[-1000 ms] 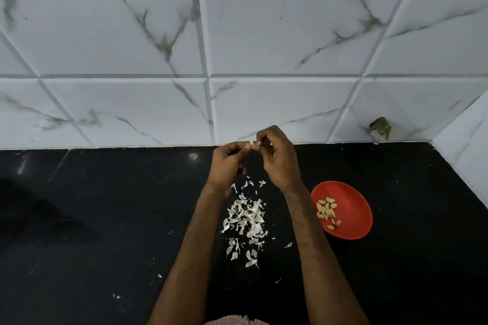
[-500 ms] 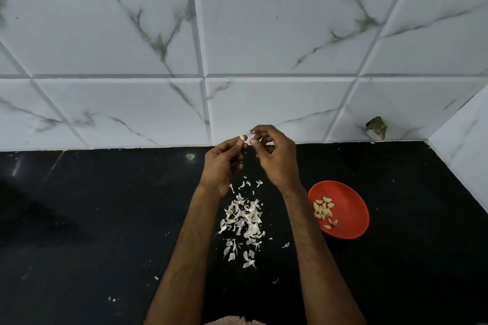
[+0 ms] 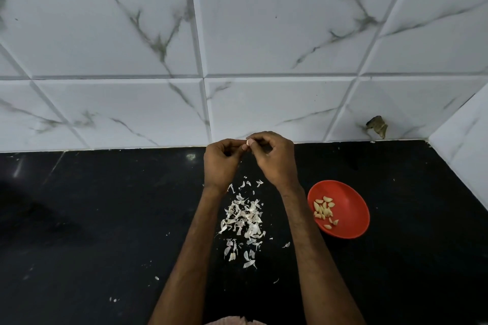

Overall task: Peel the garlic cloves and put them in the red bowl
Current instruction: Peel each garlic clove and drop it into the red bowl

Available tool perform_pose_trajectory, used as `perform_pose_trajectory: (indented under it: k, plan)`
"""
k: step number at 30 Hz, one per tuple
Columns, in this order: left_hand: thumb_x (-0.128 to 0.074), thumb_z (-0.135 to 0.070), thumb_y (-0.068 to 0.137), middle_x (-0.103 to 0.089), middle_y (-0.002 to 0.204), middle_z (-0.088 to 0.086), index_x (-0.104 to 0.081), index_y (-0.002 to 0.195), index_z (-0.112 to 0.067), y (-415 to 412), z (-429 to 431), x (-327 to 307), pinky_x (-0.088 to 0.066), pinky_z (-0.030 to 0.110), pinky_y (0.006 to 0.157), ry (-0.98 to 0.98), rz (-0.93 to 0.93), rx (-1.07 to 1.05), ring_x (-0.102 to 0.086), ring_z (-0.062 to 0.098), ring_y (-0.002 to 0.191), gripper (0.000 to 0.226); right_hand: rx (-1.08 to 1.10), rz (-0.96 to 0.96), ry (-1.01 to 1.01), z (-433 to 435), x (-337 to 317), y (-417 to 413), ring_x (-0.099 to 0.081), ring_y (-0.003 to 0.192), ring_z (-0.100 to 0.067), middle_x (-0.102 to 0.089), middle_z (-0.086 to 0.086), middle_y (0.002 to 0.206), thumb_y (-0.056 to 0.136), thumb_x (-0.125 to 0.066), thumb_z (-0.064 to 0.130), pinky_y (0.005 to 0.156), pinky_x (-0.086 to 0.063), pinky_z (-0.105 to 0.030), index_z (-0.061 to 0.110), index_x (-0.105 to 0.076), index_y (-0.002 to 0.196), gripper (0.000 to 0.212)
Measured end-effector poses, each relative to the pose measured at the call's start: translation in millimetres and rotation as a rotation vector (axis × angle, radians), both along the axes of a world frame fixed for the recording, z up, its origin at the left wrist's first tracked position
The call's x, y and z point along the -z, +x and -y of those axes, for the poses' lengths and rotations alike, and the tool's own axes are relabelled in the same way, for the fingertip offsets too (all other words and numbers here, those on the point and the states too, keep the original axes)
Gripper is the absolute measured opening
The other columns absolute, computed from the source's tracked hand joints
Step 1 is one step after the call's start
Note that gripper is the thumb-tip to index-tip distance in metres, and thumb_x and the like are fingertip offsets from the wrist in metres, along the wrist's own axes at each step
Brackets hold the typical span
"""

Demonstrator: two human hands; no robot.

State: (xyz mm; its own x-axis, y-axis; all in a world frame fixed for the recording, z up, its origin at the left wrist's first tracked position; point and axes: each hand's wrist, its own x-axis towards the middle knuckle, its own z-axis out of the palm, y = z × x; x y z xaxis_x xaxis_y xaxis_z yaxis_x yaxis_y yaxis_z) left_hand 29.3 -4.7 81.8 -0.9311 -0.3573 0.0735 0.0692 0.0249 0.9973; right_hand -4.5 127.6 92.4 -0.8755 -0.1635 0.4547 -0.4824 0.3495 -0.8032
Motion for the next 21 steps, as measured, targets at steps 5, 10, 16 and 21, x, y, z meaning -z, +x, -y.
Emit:
perform_pose_trajectory:
  k: [5,10,16,21]
  plan:
    - [-0.074,-0.005,0.089,-0.077,0.085,0.008,-0.076,0.095,-0.004,-1,-4,2,-0.046,0.012,0.058,0.001,-0.003,-0.020,-0.070,0.006,0.074,0.006,0.021,0.033,-0.043,0,-3,4,-0.071,0.077,-0.006,-0.075,0.003,0.084,0.088,-0.074,0.005,0.074,-0.057,-0.019,0.007,-0.078,0.091,0.006]
    - [-0.071,0.001,0.089,-0.075,0.085,0.010,-0.074,0.098,0.001,2,-10,-4,-0.045,0.010,0.056,0.109,-0.031,0.002,-0.064,-0.002,0.064,0.009,0.038,0.052,-0.126,-1,-5,6,-0.069,0.076,-0.004,-0.073,0.005,0.081,0.086,-0.074,0.001,0.073,-0.052,-0.014,0.006,-0.076,0.088,0.006]
    - [-0.070,-0.003,0.092,-0.073,0.078,0.008,-0.074,0.102,-0.007,4,-14,-4,-0.042,0.019,0.050,0.219,-0.004,0.028,-0.058,0.006,0.057,0.012,0.033,0.105,-0.170,0,-2,5,-0.071,0.082,-0.007,-0.073,0.007,0.086,0.092,-0.070,0.006,0.077,-0.059,-0.026,0.007,-0.074,0.096,0.006]
    - [-0.065,-0.002,0.094,-0.072,0.079,0.009,-0.072,0.112,-0.011,6,-8,-12,-0.045,0.022,0.054,0.348,0.029,0.116,-0.064,0.010,0.068,0.021,-0.030,0.085,-0.152,-4,-6,4,-0.073,0.080,-0.007,-0.074,0.008,0.091,0.094,-0.069,0.004,0.076,-0.059,-0.025,0.010,-0.072,0.106,0.014]
